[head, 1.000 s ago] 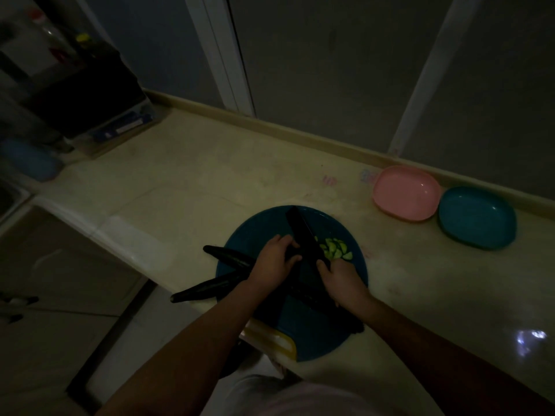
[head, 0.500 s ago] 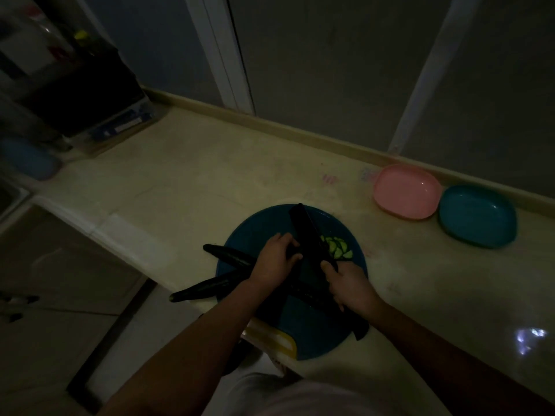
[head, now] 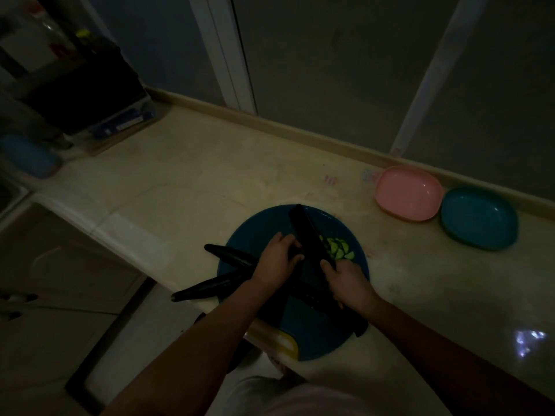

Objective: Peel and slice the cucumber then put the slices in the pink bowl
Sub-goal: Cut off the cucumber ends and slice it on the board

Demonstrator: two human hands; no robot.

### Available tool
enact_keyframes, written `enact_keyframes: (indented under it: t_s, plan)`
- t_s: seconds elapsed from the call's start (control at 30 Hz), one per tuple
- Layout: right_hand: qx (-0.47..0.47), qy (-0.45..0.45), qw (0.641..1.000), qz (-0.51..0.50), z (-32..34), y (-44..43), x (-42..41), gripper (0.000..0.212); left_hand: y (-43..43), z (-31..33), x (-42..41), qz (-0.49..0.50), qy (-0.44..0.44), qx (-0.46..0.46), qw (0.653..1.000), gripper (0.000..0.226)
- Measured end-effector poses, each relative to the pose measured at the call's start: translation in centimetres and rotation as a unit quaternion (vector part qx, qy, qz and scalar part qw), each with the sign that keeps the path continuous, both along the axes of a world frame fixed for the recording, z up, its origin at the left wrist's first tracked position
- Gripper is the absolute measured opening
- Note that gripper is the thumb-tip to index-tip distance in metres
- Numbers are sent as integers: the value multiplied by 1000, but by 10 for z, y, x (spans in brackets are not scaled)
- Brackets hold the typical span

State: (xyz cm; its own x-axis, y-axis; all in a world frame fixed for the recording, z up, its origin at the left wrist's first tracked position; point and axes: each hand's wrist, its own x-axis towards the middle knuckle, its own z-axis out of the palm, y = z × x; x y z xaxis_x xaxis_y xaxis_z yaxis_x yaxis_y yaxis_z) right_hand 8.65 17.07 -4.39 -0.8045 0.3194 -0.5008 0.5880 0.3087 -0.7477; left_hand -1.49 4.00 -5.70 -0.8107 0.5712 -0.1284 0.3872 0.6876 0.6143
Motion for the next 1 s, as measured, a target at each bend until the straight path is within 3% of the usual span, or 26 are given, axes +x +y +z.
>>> enact_keyframes:
  t_s: [0.33,0.53,0.73,1.0]
  plan:
    - [45,-18,998,43,-4,-6,-14,43,-2,2,1,-4,-2,-2,1000,23]
    - [83,-17,996,41,-4,1,-3,44,-12,4,2,-81,62,-81,991,31]
    - [100,-32,994,16,-2,3,1,46,4,7,-3,-35,40,-49,997,30]
    - [101,-26,995,-13,-6,-4,-1,44,9,1,-13,-68,24,-31,997,28]
